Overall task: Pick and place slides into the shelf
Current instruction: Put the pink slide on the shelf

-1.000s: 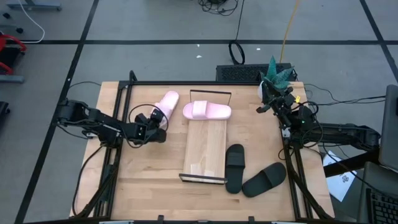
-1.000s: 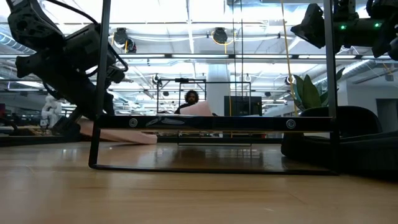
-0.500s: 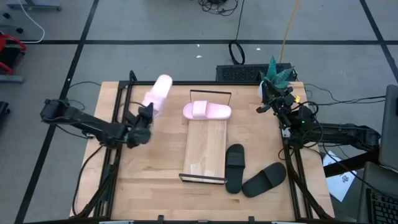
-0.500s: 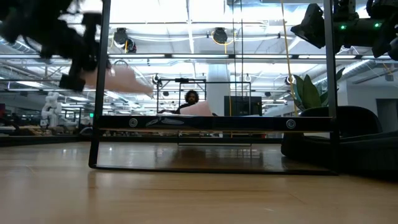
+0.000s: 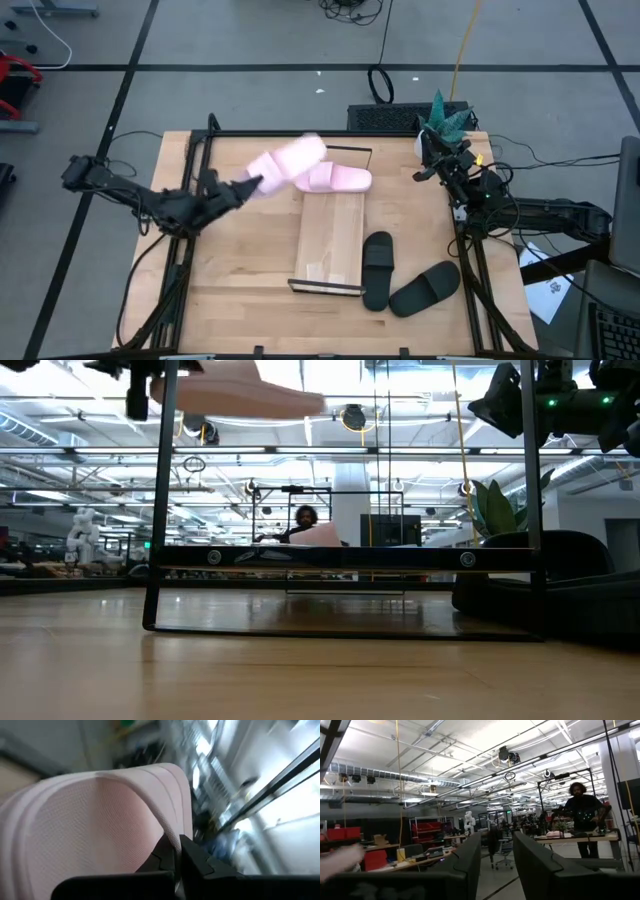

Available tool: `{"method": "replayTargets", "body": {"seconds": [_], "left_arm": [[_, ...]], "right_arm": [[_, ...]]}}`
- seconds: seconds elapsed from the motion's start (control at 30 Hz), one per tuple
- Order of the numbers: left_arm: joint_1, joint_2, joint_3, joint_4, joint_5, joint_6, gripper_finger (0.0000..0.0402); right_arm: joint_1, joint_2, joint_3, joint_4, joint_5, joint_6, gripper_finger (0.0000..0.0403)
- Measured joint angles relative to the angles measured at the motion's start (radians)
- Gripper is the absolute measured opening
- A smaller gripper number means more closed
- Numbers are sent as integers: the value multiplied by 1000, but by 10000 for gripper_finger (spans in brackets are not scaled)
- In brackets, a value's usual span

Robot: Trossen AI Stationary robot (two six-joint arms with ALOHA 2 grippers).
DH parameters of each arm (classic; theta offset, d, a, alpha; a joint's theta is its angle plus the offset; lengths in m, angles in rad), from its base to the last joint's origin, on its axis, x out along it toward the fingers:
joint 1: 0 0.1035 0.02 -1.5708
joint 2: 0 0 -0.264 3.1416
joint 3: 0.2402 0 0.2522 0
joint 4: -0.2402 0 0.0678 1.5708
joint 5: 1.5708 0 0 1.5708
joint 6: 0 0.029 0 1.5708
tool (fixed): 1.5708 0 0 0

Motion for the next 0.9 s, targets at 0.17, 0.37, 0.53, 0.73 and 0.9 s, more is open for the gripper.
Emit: {"method": "replayTargets", "body": {"seconds": [0.17, 0.37, 0.53, 0.73, 0.9], "left_arm": [[26, 60, 73, -236, 190, -224, 0], [104, 150, 117, -231, 480, -235, 0], [216, 239, 117, -240, 702, -253, 0], [372, 348, 116, -206, 943, -236, 0], [437, 435, 116, -104, 1040, -227, 0]], "right_arm": [[0, 0, 0, 0, 0, 8, 107], [0, 0, 0, 0, 0, 9, 107], [0, 0, 0, 0, 0, 30, 107], [0, 0, 0, -5, 0, 64, 107], [0, 0, 0, -11, 0, 63, 107]]}}
